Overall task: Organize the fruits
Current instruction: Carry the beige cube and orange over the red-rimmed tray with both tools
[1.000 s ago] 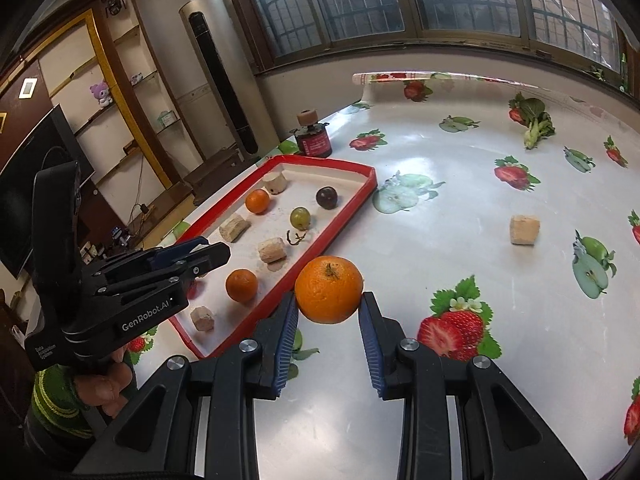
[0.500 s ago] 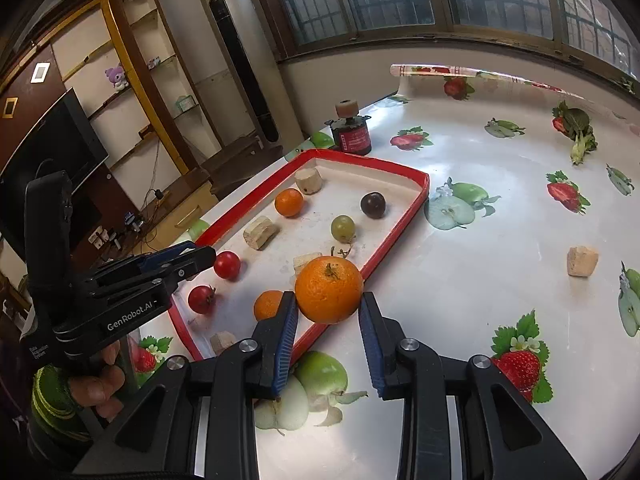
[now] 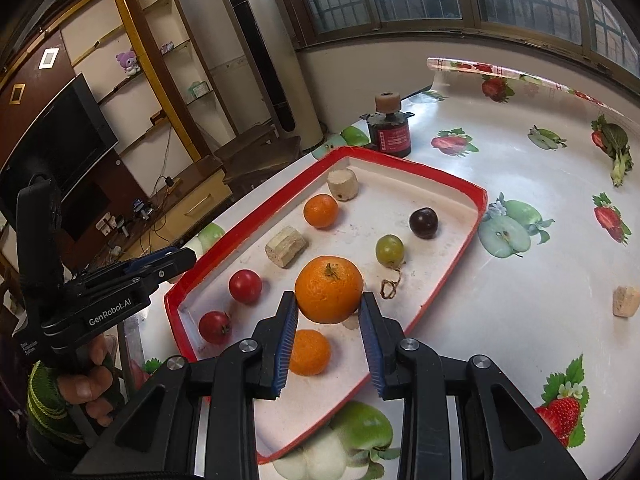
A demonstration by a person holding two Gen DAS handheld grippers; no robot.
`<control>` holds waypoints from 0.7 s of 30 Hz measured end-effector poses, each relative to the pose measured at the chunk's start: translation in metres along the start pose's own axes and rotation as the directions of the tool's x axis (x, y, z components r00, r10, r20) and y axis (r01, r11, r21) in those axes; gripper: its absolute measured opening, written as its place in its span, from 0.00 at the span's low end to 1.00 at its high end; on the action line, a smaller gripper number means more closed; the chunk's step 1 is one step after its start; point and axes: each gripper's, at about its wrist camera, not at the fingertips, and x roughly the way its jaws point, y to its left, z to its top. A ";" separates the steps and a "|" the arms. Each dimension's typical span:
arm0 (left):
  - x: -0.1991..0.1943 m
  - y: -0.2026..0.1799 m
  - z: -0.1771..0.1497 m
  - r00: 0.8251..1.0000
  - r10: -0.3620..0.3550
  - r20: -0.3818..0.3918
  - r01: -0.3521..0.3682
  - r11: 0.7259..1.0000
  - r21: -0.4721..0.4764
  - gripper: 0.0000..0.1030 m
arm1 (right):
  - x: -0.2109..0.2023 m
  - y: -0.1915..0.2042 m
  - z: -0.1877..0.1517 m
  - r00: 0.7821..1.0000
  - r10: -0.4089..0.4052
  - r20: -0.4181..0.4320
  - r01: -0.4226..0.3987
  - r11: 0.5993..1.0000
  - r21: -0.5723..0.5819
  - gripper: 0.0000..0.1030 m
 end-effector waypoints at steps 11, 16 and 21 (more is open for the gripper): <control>0.018 0.000 -0.009 0.999 -0.001 -0.051 0.002 1.000 0.018 0.26 | 0.056 0.023 0.009 0.996 0.008 -0.084 -0.015 0.997 -0.072 0.31; 0.028 0.000 -0.012 0.997 0.004 -0.077 -0.002 1.000 0.020 0.26 | 0.070 0.025 0.006 0.994 -0.003 -0.107 -0.006 0.996 -0.086 0.31; 0.033 0.001 -0.016 0.995 0.008 -0.094 -0.007 1.000 0.019 0.26 | 0.078 0.020 0.004 0.993 -0.009 -0.121 -0.001 0.997 -0.080 0.31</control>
